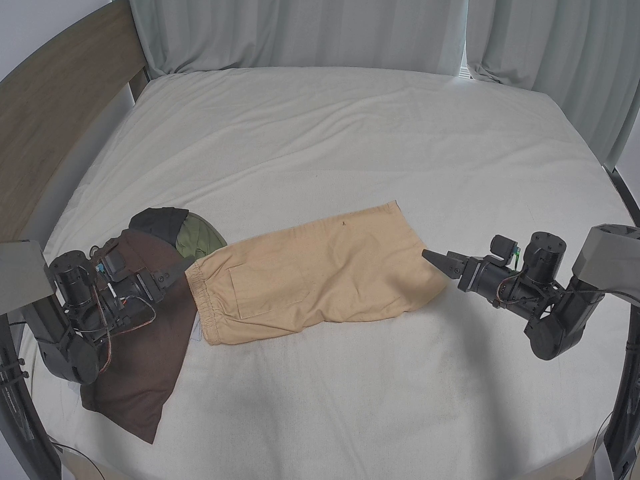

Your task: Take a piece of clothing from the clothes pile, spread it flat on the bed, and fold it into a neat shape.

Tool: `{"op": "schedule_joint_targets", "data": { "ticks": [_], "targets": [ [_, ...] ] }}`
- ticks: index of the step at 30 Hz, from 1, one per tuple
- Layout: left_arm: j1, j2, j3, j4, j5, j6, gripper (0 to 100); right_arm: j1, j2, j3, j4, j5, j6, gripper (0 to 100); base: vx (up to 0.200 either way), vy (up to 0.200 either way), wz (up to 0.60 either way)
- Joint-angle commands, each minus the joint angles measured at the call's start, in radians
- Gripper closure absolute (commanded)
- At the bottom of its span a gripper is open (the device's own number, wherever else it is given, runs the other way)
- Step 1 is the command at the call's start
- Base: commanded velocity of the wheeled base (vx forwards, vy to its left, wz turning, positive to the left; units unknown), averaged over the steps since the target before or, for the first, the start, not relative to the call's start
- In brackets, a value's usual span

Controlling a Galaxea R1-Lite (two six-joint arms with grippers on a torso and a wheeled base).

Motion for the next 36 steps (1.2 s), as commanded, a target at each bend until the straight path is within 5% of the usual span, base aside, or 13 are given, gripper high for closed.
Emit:
{"op": "schedule_joint_targets", "data": {
  "ticks": [1,17,28,36],
  "targets": [
    [-0.019,-0.044,0.025,0.000,0.001,0.059,0,0.015,-0.013,0.060,-0.007,-0.049,0.002,0,0.000,0.000,0.00],
    [-0.025,-0.050,0.039,0.000,0.003,0.342,0,0.079,0.039,0.084,-0.021,-0.085,0.006,0,0.000,0.000,0.00],
    [-0.023,-0.082,0.037,-0.003,0.003,0.470,0,0.130,0.063,0.086,-0.021,-0.142,0.081,0,0.000,0.000,0.00],
    [-0.026,-0.096,0.042,-0.002,0.003,0.474,0,0.136,0.100,0.086,-0.022,-0.162,0.081,0,0.000,0.000,0.00]
  ]
}}
